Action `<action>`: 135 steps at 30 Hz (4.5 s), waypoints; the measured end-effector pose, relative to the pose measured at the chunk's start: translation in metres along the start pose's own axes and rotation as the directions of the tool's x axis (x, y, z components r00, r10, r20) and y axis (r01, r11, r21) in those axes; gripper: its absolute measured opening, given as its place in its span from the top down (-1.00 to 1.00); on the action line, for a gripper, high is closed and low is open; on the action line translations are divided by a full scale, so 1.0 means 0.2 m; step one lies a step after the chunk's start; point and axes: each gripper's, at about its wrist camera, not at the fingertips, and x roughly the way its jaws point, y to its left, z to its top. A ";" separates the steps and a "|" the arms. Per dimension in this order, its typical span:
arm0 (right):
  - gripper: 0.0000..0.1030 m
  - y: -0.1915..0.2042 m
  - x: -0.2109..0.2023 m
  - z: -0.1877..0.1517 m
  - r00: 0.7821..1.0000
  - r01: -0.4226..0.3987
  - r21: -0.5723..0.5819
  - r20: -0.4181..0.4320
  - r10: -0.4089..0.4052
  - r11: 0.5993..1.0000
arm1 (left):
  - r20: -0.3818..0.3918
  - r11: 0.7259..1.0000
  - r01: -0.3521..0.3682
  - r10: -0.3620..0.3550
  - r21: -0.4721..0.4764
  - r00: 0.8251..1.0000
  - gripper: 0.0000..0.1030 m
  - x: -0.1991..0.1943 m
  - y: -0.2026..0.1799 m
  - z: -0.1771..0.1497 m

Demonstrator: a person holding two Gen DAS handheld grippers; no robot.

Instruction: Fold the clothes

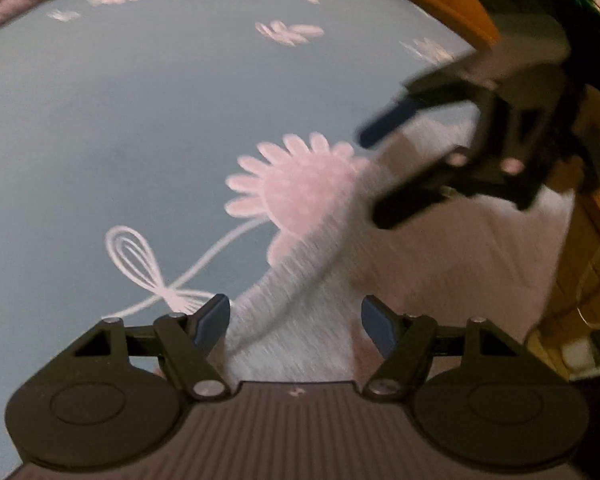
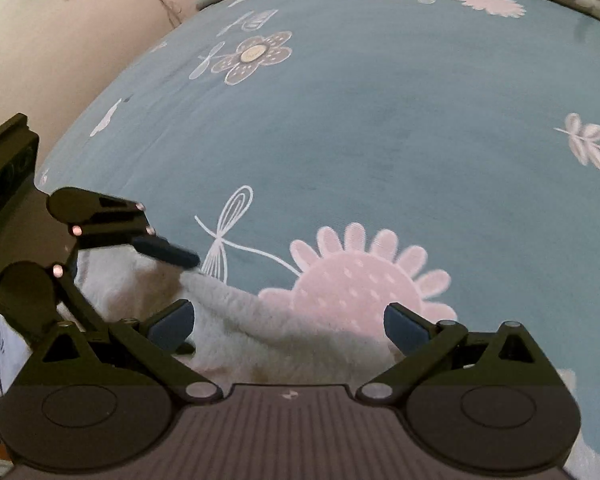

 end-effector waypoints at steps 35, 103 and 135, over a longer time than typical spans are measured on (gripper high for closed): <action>-0.85 -0.03 -0.03 -0.14 0.991 -0.029 0.137 -0.126 0.046 0.990 | -0.048 0.951 0.297 -0.302 -0.084 0.952 -0.45 0.00 0.09 -0.02; -0.54 -0.36 -0.35 -0.22 0.917 0.360 0.374 0.029 -0.399 0.855 | 0.059 0.954 -0.009 0.028 -0.300 0.998 -0.46 -0.17 0.28 -0.01; 0.87 -1.05 -0.35 -0.20 0.962 -0.252 0.208 -0.047 0.267 0.945 | 0.122 0.886 0.201 -0.165 -0.417 0.979 -0.51 0.30 -0.31 0.41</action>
